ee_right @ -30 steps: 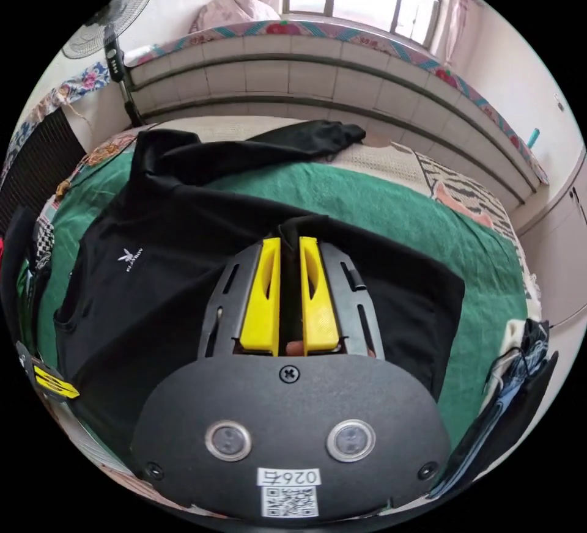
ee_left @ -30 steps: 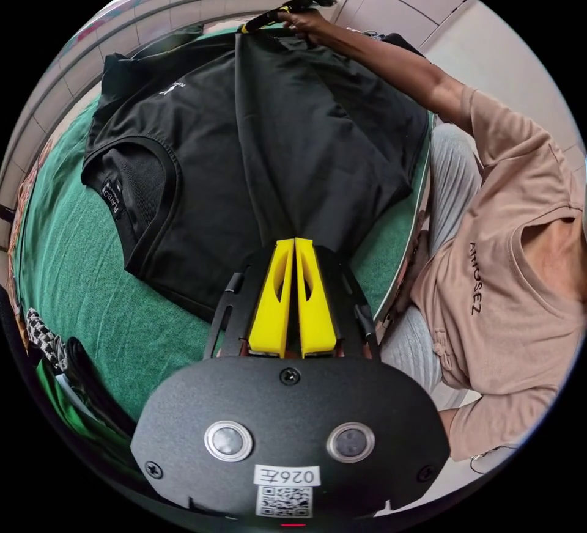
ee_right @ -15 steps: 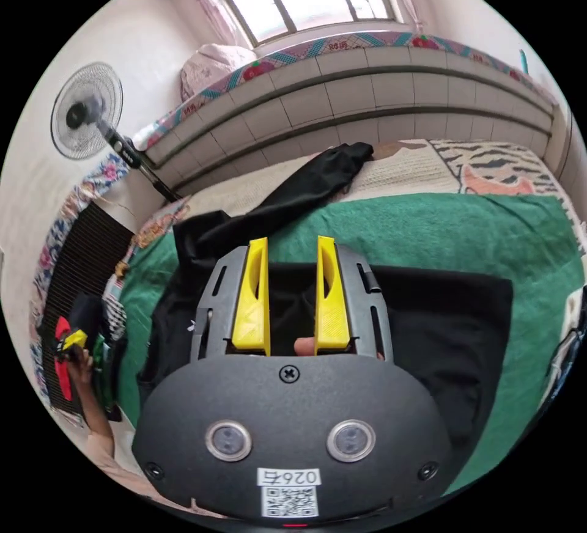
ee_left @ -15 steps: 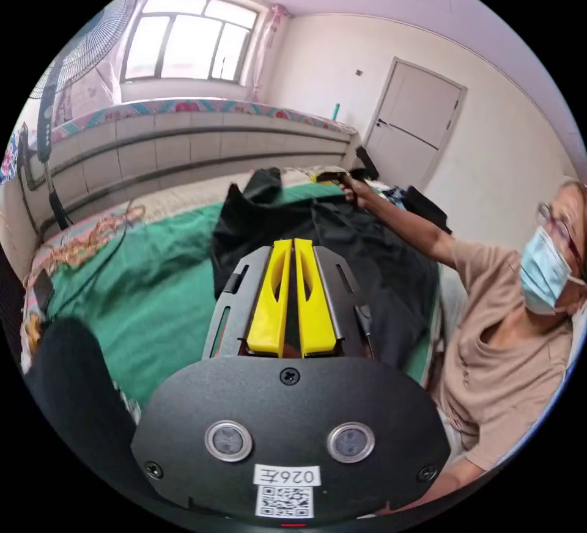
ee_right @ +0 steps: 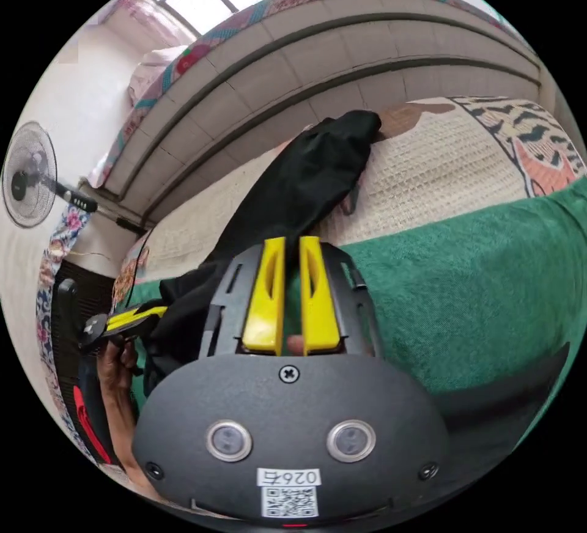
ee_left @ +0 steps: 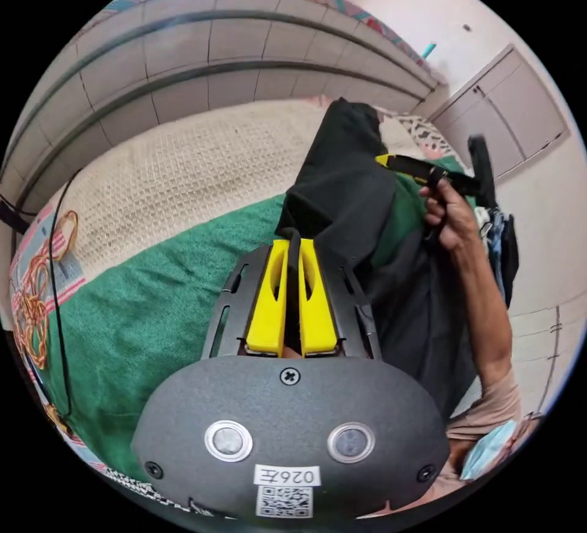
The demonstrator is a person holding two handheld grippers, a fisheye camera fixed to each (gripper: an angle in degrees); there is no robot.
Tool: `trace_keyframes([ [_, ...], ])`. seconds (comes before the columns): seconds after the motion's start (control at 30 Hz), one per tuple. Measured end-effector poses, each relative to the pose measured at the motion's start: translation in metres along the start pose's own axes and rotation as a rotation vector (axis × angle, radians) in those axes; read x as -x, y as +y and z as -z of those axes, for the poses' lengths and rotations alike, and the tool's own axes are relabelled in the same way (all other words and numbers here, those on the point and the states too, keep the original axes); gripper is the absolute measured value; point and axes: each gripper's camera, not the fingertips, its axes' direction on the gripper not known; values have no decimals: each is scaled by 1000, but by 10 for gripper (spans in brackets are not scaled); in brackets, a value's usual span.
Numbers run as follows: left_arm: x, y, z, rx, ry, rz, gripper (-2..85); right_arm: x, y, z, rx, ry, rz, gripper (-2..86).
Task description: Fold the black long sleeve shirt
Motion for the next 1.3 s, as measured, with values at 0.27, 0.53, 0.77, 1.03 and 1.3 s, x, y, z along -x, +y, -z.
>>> trace_keyframes([
  [0.27, -59, 133, 97, -484, 299, -400, 62, 92, 99, 189, -620, -377, 684, -7],
  [0.53, -45, 312, 50, -174, 339, -179, 154, 127, 292, 246, 12, 115, 1122, 59],
  [0.77, -80, 417, 61, -422, 539, -10, 152, 119, 285, 237, 28, -42, 755, 132],
  [1.03, -158, 436, 8, -362, 744, -33, 139, 171, 254, 121, 331, 218, 896, -5],
  [1.3, -200, 460, -26, -283, 719, -18, 160, 204, 344, 236, 469, -397, 1131, 28],
])
